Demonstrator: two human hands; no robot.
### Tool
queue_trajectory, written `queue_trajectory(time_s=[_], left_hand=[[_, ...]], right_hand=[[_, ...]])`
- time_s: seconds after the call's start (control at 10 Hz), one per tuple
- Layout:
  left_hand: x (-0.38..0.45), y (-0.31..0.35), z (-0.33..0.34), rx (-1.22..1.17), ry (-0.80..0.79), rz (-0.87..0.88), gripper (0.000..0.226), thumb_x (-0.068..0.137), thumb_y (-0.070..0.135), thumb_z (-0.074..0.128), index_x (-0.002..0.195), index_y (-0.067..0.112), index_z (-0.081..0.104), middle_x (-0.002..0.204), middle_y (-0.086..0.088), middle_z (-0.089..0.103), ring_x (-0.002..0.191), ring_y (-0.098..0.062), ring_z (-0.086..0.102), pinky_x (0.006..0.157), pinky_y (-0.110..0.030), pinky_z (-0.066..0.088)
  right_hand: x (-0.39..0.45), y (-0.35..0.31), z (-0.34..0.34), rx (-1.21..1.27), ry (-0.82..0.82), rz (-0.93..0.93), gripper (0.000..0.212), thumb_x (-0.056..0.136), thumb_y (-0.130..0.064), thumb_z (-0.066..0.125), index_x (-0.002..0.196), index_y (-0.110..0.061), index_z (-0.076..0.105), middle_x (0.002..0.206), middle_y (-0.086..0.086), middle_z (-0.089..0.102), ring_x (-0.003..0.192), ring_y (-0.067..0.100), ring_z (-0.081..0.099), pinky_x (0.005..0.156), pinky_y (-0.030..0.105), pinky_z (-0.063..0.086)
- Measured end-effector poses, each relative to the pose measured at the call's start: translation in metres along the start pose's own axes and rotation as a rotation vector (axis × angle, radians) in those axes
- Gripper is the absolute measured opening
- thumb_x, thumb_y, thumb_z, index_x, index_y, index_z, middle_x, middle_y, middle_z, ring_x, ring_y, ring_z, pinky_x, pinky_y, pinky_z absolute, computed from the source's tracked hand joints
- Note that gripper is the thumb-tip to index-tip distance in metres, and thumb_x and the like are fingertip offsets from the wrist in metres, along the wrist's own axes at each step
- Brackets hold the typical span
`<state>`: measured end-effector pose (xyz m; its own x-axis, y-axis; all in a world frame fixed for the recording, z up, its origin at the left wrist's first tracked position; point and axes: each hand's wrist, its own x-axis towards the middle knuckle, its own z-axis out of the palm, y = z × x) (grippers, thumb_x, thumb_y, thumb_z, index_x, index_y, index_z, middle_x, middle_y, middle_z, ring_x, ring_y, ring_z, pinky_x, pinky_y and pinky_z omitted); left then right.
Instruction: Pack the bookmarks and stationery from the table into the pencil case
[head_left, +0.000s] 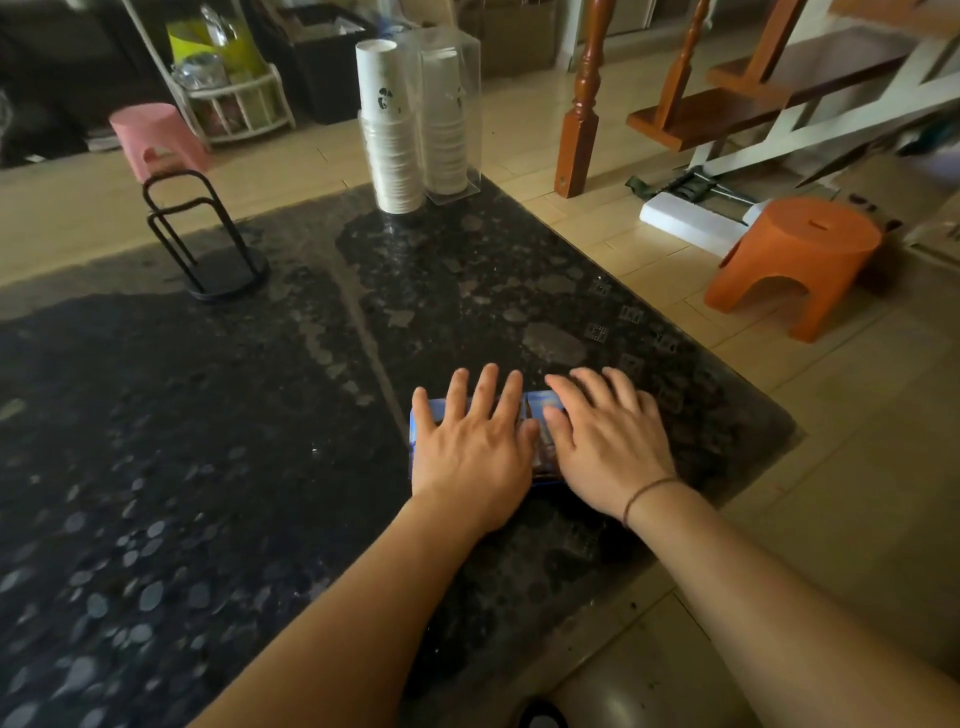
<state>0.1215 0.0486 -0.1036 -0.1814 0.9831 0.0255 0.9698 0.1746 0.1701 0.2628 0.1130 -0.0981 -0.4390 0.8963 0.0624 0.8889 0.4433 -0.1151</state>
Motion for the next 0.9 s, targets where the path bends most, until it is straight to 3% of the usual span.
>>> queue_trajectory(time_s=[0.1,0.2,0.3,0.4,0.5,0.6,0.7,0.8,0.9], left_hand=[[0.001,0.005,0.001,0.009,0.005,-0.026,0.060,0.094,0.052,0.007,0.151,0.030,0.009,0.160,0.000,0.016,0.147,-0.026,0.008,0.112,-0.059,-0.002],[-0.011,0.002,-0.013,-0.007,0.084,0.029,0.062,0.095,0.056,0.015,0.150,0.026,0.019,0.160,-0.003,0.017,0.147,-0.026,0.009,0.115,-0.056,0.004],[-0.045,-0.023,-0.022,-0.027,0.231,0.056,0.056,0.089,0.066,0.035,0.134,0.035,0.044,0.147,-0.004,0.033,0.130,-0.028,0.033,0.107,-0.050,0.027],[-0.077,-0.052,-0.016,-0.160,0.321,-0.028,0.044,0.083,0.058,0.055,0.121,0.036,0.056,0.127,0.000,0.042,0.109,-0.021,0.045,0.092,-0.045,0.037],[-0.083,-0.060,-0.005,-0.349,0.370,-0.064,0.037,0.080,0.034,0.073,0.116,0.027,0.067,0.111,0.002,0.052,0.094,-0.019,0.057,0.086,-0.046,0.047],[-0.071,-0.058,-0.001,-0.326,0.388,-0.137,0.032,0.081,0.030,0.073,0.112,0.032,0.067,0.107,0.004,0.060,0.090,-0.022,0.057,0.082,-0.039,0.040],[-0.065,-0.055,0.001,-0.284,0.380,-0.202,0.030,0.086,0.034,0.066,0.115,0.036,0.063,0.111,0.006,0.064,0.092,-0.022,0.057,0.081,-0.036,0.035],[-0.070,-0.054,-0.011,-0.326,0.301,-0.210,0.035,0.089,0.034,0.063,0.123,0.038,0.059,0.118,0.006,0.063,0.101,-0.022,0.056,0.087,-0.037,0.034],[-0.079,-0.055,-0.026,-0.374,0.175,-0.200,0.056,0.089,0.032,0.062,0.140,0.043,0.041,0.131,0.006,0.058,0.110,-0.019,0.055,0.092,-0.036,0.041]], right_hand=[[0.005,-0.003,0.001,-0.008,-0.039,0.005,0.058,0.091,-0.053,0.013,0.144,-0.036,0.030,0.151,-0.001,0.034,0.140,0.026,0.024,0.109,0.050,0.025],[-0.006,0.003,-0.012,0.205,0.099,-0.001,0.057,0.091,-0.055,0.027,0.138,-0.026,0.044,0.143,0.002,0.042,0.133,0.023,0.033,0.108,0.043,0.032],[-0.038,0.031,-0.019,0.333,0.243,0.024,0.053,0.087,-0.062,0.042,0.125,-0.027,0.053,0.130,0.001,0.050,0.123,0.022,0.041,0.102,0.044,0.038],[-0.070,0.047,-0.013,0.215,0.232,-0.022,0.048,0.083,-0.065,0.051,0.113,-0.030,0.063,0.118,-0.004,0.063,0.117,0.025,0.052,0.099,0.053,0.038],[-0.075,0.045,-0.007,0.243,0.266,0.039,0.037,0.081,-0.055,0.059,0.107,-0.030,0.071,0.110,-0.006,0.070,0.114,0.026,0.056,0.101,0.059,0.034],[-0.063,0.039,-0.004,0.298,0.310,0.090,0.025,0.077,-0.040,0.072,0.099,-0.029,0.073,0.103,-0.008,0.073,0.114,0.025,0.057,0.102,0.061,0.030],[-0.057,0.032,0.000,0.367,0.326,0.156,0.025,0.075,-0.031,0.076,0.099,-0.025,0.072,0.103,-0.004,0.071,0.113,0.025,0.058,0.101,0.061,0.032],[-0.063,0.021,-0.007,0.377,0.208,0.157,0.033,0.079,-0.030,0.073,0.111,-0.025,0.065,0.115,-0.001,0.066,0.124,0.026,0.050,0.104,0.060,0.031],[-0.069,0.030,-0.029,0.380,0.102,0.158,0.053,0.085,-0.035,0.066,0.135,-0.034,0.048,0.139,-0.003,0.054,0.138,0.027,0.035,0.112,0.056,0.024]])
